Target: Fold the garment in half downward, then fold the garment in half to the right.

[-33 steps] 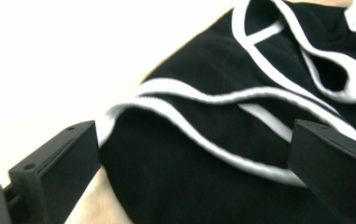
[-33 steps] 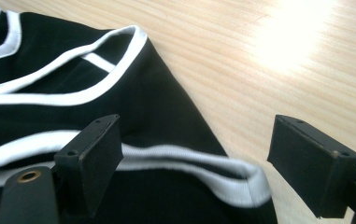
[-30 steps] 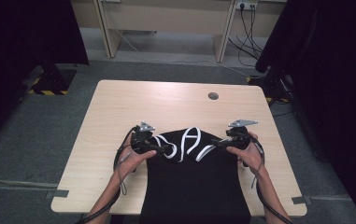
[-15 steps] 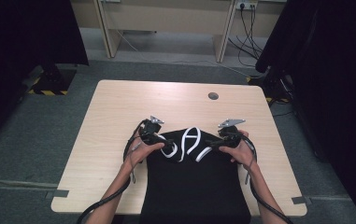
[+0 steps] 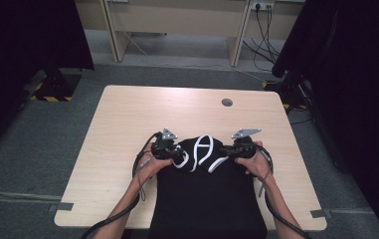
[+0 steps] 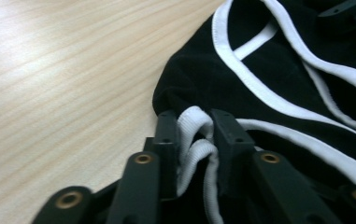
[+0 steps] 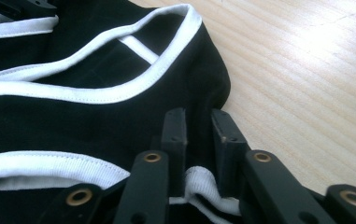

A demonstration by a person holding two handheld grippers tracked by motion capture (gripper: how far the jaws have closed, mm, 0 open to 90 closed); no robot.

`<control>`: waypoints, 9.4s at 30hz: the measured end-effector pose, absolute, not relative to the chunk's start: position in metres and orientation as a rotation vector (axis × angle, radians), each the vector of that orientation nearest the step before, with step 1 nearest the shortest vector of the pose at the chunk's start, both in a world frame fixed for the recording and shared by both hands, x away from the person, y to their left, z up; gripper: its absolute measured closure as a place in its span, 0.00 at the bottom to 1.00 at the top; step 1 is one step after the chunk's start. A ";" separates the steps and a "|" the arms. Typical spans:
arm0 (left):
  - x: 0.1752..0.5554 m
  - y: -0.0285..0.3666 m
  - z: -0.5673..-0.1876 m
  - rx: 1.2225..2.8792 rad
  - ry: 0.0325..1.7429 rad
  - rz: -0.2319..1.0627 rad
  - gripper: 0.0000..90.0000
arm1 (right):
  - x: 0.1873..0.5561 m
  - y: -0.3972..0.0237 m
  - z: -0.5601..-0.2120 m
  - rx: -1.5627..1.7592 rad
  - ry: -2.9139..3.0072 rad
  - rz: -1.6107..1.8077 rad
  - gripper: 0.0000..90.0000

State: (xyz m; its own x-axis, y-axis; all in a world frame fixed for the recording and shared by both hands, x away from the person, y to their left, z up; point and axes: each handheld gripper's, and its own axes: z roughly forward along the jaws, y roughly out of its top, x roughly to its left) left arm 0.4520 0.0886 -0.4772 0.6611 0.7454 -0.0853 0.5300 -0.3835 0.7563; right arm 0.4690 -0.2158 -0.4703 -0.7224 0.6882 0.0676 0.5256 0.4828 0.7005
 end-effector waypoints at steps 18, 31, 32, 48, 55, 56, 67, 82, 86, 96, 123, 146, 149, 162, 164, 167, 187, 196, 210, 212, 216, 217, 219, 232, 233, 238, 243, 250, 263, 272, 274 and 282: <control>0.460 0.092 -0.450 2.040 0.970 0.424 0.89 | 0.473 -0.224 -0.442 0.992 2.435 1.165 0.93; 0.483 0.087 -0.410 2.023 0.964 0.524 0.88 | 0.494 -0.218 -0.411 0.983 2.379 1.183 0.93; 0.485 0.088 -0.403 1.999 0.968 0.539 0.88 | 0.497 -0.216 -0.405 0.975 2.370 1.187 0.93; 0.421 0.082 -0.394 1.927 0.787 0.631 0.87 | 0.446 -0.215 -0.396 0.784 2.291 1.278 0.93; 0.393 0.083 -0.410 1.936 0.766 0.596 0.87 | 0.417 -0.218 -0.407 0.735 2.294 1.249 0.93; 0.389 0.084 -0.413 1.945 0.761 0.590 0.87 | 0.413 -0.218 -0.408 0.727 2.293 1.247 0.93; 0.351 0.090 -0.424 1.969 0.754 0.517 0.85 | 0.373 -0.222 -0.420 0.763 2.326 1.279 0.92; 0.298 0.110 -0.466 2.057 0.804 0.418 0.81 | 0.320 -0.230 -0.444 0.765 2.384 1.268 0.92; 0.292 0.112 -0.473 2.103 0.807 0.420 0.81 | 0.310 -0.229 -0.455 0.777 2.438 1.245 0.92; 0.290 0.114 -0.478 2.129 0.807 0.394 0.81 | 0.305 -0.235 -0.473 0.820 2.499 1.186 0.92; 0.360 0.103 -0.478 2.072 0.914 0.400 0.76 | 0.399 -0.241 -0.469 0.901 2.494 1.090 0.87; 0.346 0.097 -0.428 2.010 0.762 0.494 0.93 | 0.380 -0.253 -0.411 0.788 2.455 1.154 0.97; 0.334 0.097 -0.419 2.031 0.715 0.502 0.94 | 0.365 -0.257 -0.401 0.750 2.432 1.174 0.98; 0.285 0.104 -0.464 2.159 0.659 0.334 0.77 | 0.310 -0.262 -0.437 0.736 2.546 1.160 0.82; 0.285 0.108 -0.463 2.117 0.677 0.313 0.59 | 0.308 -0.268 -0.432 0.794 2.507 1.225 0.74; 0.286 0.111 -0.456 2.055 0.694 0.337 0.48 | 0.311 -0.272 -0.424 0.830 2.459 1.253 0.70; 0.299 0.106 -0.481 2.134 0.863 0.396 0.34 | 0.321 -0.270 -0.471 0.985 2.479 1.036 0.45; 0.304 0.113 -0.477 2.056 0.923 0.353 0.19 | 0.343 -0.269 -0.457 1.063 2.383 1.126 0.32; 0.304 0.120 -0.479 2.107 0.952 0.337 0.14 | 0.368 -0.270 -0.474 1.141 2.417 1.055 0.26; 0.305 0.116 -0.480 2.119 0.946 0.346 0.14 | 0.370 -0.273 -0.474 1.134 2.412 1.064 0.26; 0.306 0.110 -0.481 2.131 0.936 0.362 0.15 | 0.371 -0.279 -0.475 1.130 2.403 1.059 0.27; 0.308 0.106 -0.481 2.136 0.931 0.360 0.15 | 0.372 -0.281 -0.475 1.125 2.400 1.058 0.27; 0.310 0.102 -0.481 2.138 0.927 0.357 0.15 | 0.372 -0.285 -0.475 1.123 2.397 1.060 0.27; 0.319 0.085 -0.482 2.143 0.895 0.351 0.14 | 0.370 -0.304 -0.475 1.133 2.382 1.043 0.27; 0.319 0.083 -0.483 2.145 0.892 0.352 0.14 | 0.370 -0.304 -0.475 1.135 2.382 1.040 0.27; 0.319 0.080 -0.483 2.146 0.885 0.349 0.13 | 0.370 -0.306 -0.474 1.144 2.379 1.028 0.27; 0.317 0.075 -0.483 2.147 0.869 0.338 0.13 | 0.371 -0.312 -0.474 1.142 2.381 1.026 0.27; 0.314 0.081 -0.479 2.121 0.858 0.342 0.13 | 0.372 -0.314 -0.474 1.129 2.384 1.035 0.27; 0.290 0.113 -0.475 2.081 0.869 0.374 0.08 | 0.373 -0.314 -0.475 1.133 2.382 1.040 0.26; 0.296 0.094 -0.483 2.166 0.853 0.436 0.07 | 0.373 -0.314 -0.475 1.136 2.378 1.037 0.26; 0.301 0.088 -0.484 2.178 0.855 0.423 0.06 | 0.373 -0.314 -0.475 1.136 2.379 1.038 0.26; 0.312 0.081 -0.483 2.162 0.854 0.373 0.15 | 0.373 -0.314 -0.475 1.135 2.377 1.042 0.26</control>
